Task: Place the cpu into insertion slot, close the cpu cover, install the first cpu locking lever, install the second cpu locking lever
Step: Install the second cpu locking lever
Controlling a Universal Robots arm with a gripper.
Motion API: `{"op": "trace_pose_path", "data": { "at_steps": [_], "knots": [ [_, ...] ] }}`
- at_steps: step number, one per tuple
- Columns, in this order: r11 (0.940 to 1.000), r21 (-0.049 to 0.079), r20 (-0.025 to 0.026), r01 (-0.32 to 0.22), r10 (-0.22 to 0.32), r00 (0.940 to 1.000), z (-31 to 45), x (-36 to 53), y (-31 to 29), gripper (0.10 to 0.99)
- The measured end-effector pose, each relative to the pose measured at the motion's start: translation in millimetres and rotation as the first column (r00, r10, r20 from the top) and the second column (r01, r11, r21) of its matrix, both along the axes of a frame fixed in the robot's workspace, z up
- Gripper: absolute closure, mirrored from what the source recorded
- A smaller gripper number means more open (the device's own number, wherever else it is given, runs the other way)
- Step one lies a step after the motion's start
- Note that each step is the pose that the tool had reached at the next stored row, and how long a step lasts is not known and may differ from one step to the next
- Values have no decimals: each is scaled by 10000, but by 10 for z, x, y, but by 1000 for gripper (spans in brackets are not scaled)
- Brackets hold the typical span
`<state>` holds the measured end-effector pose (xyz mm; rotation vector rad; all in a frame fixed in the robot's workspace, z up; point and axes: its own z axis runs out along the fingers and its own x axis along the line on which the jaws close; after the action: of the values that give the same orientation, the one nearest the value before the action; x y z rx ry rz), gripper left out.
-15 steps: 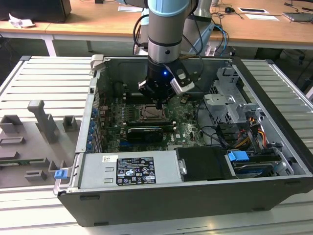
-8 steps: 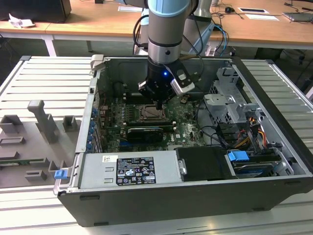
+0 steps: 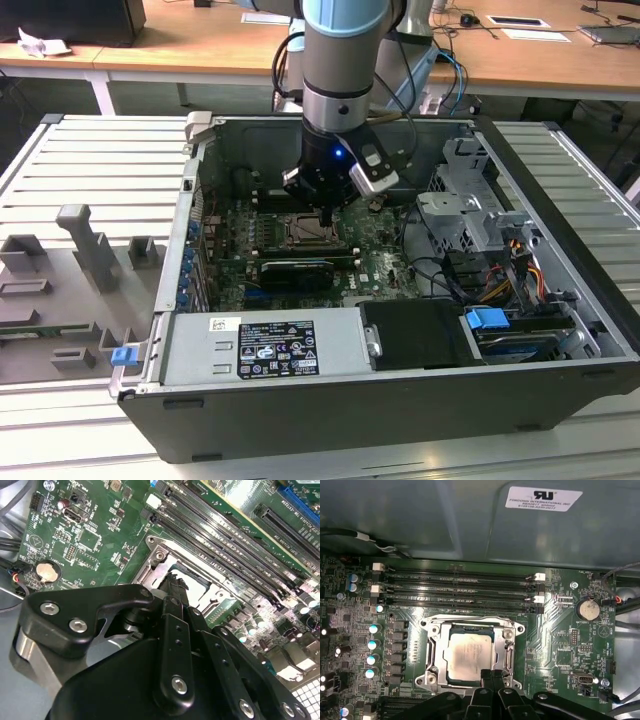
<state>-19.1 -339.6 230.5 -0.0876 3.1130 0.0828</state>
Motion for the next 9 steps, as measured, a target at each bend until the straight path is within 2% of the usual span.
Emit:
{"op": "trace_pose_path", "data": {
  "at_steps": [2, 4, 9],
  "knots": [
    [10000, -2, -4, 1, -1, 10000, 25, 0, -1, 980],
    [10000, 2, -7, -2, 2, 10000, 87, 1, -8, 980],
    [10000, 2, -7, 1, -1, 10000, 85, -1, -91, 980]
  ]
}}
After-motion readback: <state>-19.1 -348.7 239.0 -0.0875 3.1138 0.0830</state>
